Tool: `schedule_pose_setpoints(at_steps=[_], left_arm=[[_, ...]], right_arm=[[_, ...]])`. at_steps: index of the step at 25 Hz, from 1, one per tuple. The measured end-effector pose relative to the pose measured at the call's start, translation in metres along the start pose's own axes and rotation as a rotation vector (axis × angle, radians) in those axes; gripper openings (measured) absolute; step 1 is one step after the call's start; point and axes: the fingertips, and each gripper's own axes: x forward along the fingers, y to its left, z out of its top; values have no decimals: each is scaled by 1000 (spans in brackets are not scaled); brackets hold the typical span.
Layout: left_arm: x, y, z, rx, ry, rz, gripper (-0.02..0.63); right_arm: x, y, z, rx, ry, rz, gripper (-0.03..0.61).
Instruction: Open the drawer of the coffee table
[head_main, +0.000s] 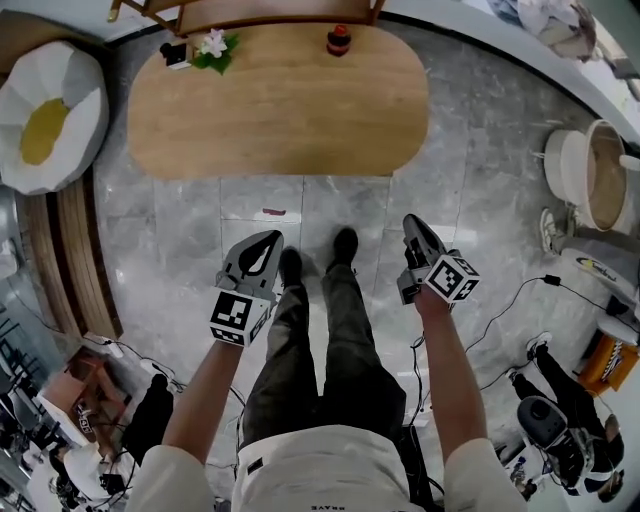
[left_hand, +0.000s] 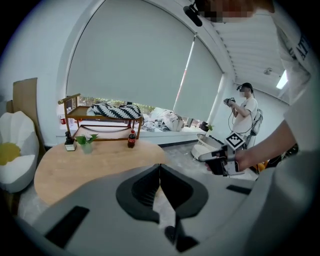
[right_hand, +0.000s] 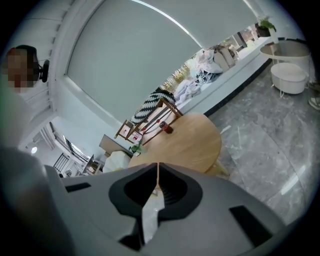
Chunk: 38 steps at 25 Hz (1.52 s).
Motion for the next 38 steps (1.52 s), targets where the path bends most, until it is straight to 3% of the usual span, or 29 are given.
schedule_pose_setpoints(at_steps=[21,28,32,38], left_arm=[[126,25,-140,-75,67,-19,20],[150,31,-171,-98,63,-15,20],[149,32,-177,-151,63,7,20],[158,30,-211,-112,75,-5,20]], right_arm=[[130,-154,-99,299,34,24,20],[164,-192,-130,417,6,81,23],[172,-196,-139,461,-14,118,80],[185,-211,-156,475,-21,190,104]])
